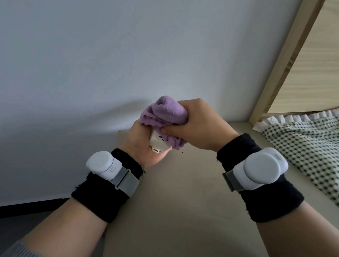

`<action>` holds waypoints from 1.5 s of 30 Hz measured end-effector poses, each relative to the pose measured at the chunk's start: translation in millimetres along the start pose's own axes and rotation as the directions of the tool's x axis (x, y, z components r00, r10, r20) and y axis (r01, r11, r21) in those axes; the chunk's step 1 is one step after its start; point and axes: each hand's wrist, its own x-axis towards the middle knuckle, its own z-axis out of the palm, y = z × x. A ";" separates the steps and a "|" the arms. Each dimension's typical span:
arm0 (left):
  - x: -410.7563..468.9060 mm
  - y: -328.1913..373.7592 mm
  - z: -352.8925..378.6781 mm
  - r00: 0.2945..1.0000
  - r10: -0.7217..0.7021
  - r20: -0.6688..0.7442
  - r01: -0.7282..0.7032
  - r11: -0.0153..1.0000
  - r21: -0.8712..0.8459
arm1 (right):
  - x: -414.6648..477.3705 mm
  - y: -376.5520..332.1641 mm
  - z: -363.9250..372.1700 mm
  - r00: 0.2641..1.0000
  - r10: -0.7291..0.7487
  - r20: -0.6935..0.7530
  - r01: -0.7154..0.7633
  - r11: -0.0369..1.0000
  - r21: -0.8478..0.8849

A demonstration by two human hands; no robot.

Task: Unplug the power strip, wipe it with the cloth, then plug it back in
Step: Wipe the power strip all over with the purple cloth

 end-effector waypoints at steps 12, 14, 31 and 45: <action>5.4 -3.7 -4.2 1.000 0.029 0.009 -0.029 0.999 0.032 | 0.6 -3.8 0.6 1.000 -0.007 -0.001 0.007 0.998 -0.067; 7.8 -3.3 -7.1 0.999 0.012 0.029 -0.013 1.000 0.019 | 0.7 -5.9 4.3 0.998 -0.015 -0.056 0.009 0.994 -0.113; 6.7 -2.0 -8.8 1.000 -0.011 -0.017 0.012 0.998 0.065 | -4.3 2.6 -13.1 0.995 0.029 0.095 -0.026 0.999 -0.036; 6.1 -3.3 -0.7 0.999 0.012 -0.039 -0.011 1.000 0.026 | -7.4 4.9 -5.8 1.000 -0.022 0.004 0.022 0.999 -0.028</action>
